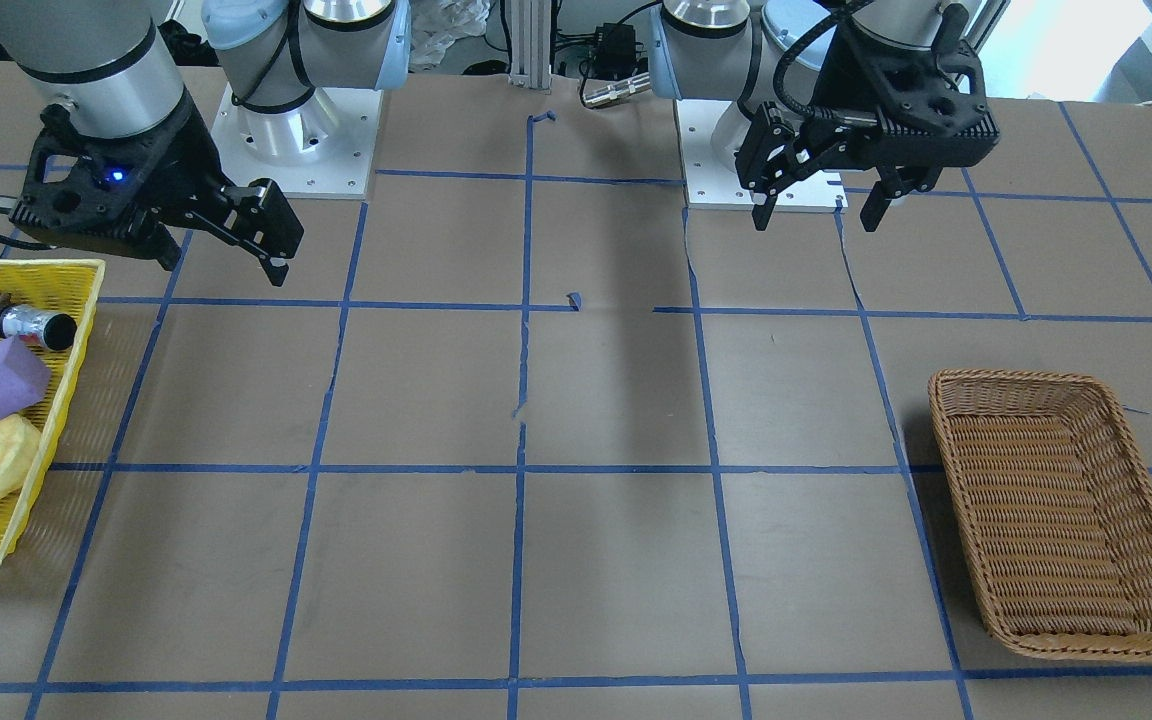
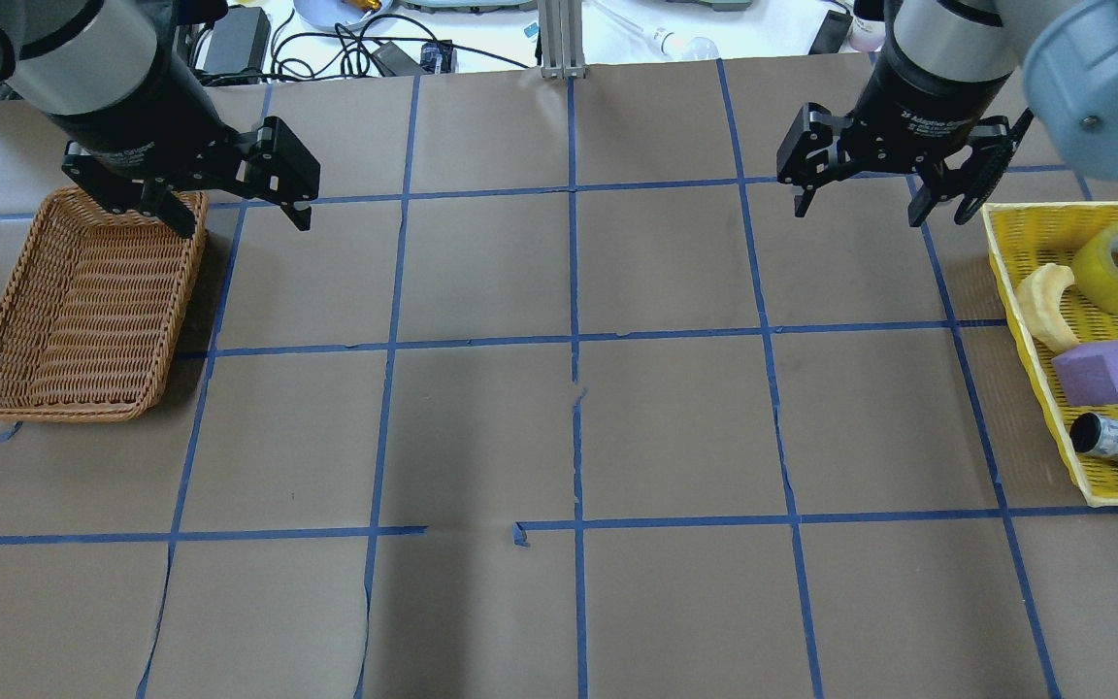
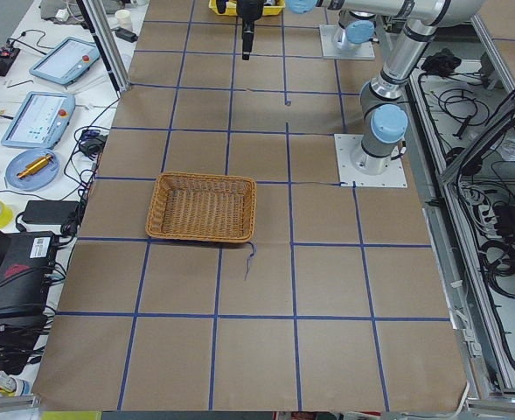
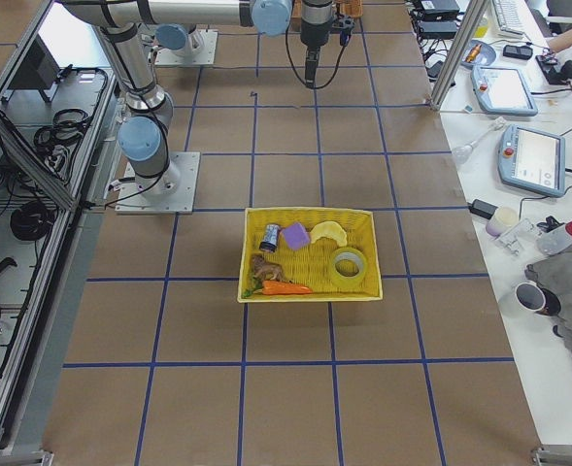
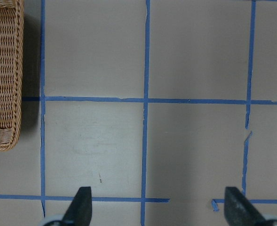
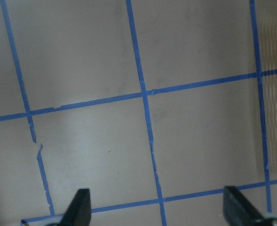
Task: Transfer tape with both arms
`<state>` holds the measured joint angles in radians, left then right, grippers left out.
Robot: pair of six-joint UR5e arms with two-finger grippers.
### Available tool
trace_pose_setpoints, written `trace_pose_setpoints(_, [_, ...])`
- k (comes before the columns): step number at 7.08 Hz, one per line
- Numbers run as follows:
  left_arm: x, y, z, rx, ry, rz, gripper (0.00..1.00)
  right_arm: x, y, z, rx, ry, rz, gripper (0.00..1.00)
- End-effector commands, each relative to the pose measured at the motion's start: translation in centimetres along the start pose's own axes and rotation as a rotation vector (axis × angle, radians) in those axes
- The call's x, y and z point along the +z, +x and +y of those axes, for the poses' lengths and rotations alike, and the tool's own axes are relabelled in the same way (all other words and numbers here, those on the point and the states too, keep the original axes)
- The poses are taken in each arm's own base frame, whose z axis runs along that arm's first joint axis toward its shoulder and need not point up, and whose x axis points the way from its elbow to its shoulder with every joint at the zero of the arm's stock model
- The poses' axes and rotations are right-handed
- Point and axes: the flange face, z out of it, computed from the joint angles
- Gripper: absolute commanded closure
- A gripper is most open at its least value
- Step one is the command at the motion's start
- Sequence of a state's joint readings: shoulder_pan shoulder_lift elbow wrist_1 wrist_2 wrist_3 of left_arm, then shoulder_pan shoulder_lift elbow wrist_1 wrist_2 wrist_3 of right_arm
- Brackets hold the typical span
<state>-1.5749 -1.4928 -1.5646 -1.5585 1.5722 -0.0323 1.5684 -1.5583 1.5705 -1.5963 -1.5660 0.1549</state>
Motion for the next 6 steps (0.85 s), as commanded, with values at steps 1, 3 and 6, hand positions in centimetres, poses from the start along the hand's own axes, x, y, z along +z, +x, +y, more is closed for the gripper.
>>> trace_pose_setpoints(1, [0.0,0.0,0.0,-0.001,0.0,0.0,0.0,0.0,-0.3,0.2,-0.001,-0.005,-0.005,0.0])
trace_pose_setpoints(3, [0.0,0.0,-0.1,0.001,0.0,0.0,0.0,-0.5,0.1,0.3,0.005,-0.015,-0.001,0.0])
trace_pose_setpoints(6, [-0.1,-0.1,0.0,-0.001,0.0,0.0,0.0,-0.3,-0.1,-0.1,0.004,-0.015,0.001,0.0])
